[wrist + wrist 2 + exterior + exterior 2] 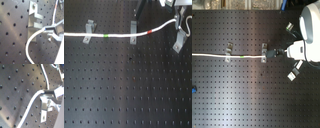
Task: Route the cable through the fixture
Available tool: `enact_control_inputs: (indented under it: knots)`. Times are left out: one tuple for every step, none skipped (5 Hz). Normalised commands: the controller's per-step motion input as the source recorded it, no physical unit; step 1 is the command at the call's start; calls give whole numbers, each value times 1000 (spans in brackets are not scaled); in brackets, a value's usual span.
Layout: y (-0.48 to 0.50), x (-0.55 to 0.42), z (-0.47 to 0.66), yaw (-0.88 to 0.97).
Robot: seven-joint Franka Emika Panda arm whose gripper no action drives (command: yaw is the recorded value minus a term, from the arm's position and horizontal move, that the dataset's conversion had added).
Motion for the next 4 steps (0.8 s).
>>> enact_control_inputs:
  knots:
    - [-517,35,-83,51]
    - [-480,84,-1,171]
    - [-433,201,-85,177]
    - [-286,347,-168,314]
